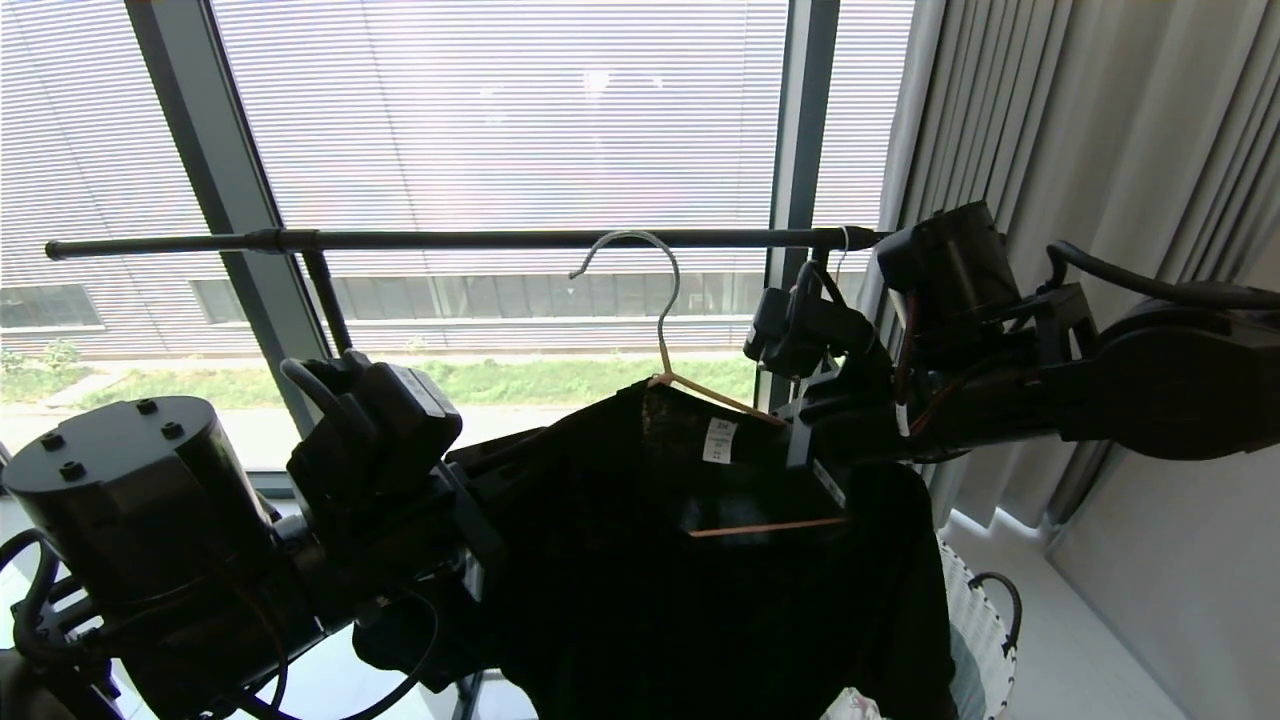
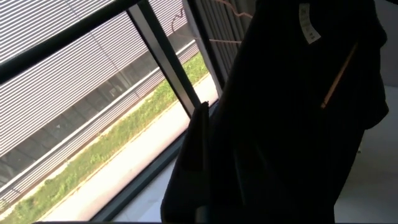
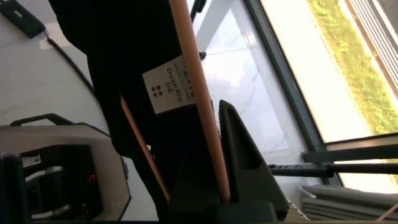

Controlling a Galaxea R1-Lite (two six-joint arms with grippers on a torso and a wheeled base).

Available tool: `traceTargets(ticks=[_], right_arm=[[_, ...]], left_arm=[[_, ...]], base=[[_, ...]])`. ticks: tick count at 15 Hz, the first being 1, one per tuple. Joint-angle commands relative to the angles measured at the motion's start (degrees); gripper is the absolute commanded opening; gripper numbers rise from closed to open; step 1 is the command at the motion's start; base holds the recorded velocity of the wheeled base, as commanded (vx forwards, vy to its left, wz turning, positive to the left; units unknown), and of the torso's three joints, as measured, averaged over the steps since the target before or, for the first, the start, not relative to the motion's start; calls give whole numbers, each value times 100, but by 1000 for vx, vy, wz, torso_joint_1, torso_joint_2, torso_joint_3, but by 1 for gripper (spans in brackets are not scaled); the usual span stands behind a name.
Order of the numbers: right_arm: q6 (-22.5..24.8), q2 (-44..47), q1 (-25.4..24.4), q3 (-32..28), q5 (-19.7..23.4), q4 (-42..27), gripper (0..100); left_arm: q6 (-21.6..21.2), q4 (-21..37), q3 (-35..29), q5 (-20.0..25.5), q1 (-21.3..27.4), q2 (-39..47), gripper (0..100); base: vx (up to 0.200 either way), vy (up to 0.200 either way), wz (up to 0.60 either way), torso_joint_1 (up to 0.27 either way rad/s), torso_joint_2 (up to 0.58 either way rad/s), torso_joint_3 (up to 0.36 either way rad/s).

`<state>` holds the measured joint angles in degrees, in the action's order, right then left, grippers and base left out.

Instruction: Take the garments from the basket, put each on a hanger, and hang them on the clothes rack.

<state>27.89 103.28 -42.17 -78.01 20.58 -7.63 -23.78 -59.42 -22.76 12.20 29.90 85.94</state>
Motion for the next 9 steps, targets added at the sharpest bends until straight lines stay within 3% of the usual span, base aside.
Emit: traceTargets(ticks=[1,5,9], right_arm=[[261,-291,7,436,-1,315,0],[1456,-809,332,998,34,728,0],[1579,-1003,780,1183,25,1071,0]], left_arm=[[32,0,-9,-34,-11,1,100],[84,0,140,-289,-609,-34,100],[84,0,808,10,-705,-623,100]], base=[[0,0,0,0,0,0],[0,0,0,0,0,0],[0,0,0,0,0,0]])
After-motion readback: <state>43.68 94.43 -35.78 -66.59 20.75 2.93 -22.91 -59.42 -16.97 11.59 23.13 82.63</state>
